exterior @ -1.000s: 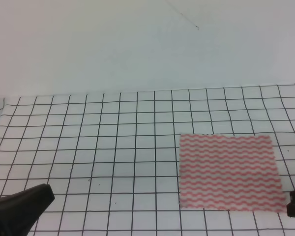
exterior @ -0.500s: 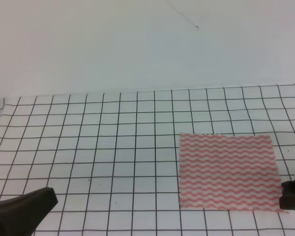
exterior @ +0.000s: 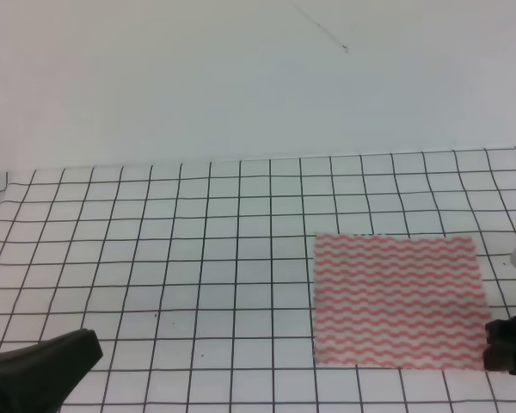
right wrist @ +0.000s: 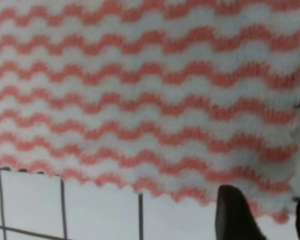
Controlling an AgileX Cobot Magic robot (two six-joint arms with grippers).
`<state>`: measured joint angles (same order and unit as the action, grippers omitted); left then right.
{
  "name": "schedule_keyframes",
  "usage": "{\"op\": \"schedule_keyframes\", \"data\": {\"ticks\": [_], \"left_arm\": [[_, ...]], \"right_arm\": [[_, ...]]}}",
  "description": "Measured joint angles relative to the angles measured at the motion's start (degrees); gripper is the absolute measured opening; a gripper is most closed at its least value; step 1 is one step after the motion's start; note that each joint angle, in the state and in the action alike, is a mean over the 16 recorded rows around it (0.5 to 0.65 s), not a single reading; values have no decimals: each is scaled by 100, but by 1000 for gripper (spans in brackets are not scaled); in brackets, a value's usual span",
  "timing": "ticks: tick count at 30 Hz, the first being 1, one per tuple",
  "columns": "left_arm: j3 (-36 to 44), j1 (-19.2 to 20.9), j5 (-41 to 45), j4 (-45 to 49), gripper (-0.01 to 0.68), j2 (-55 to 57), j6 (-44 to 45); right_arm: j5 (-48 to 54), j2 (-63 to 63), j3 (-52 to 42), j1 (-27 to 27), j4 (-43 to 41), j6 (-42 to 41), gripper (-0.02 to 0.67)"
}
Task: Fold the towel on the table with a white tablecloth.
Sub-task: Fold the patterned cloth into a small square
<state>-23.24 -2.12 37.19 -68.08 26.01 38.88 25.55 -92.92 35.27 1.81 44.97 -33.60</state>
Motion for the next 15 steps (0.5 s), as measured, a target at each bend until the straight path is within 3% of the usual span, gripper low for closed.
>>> {"op": "schedule_keyframes", "data": {"ticks": [15], "left_arm": [[0, -10, 0, 0, -1, 0, 20]], "right_arm": [[-56, -160, 127, 0, 377, -182, 219]]}}
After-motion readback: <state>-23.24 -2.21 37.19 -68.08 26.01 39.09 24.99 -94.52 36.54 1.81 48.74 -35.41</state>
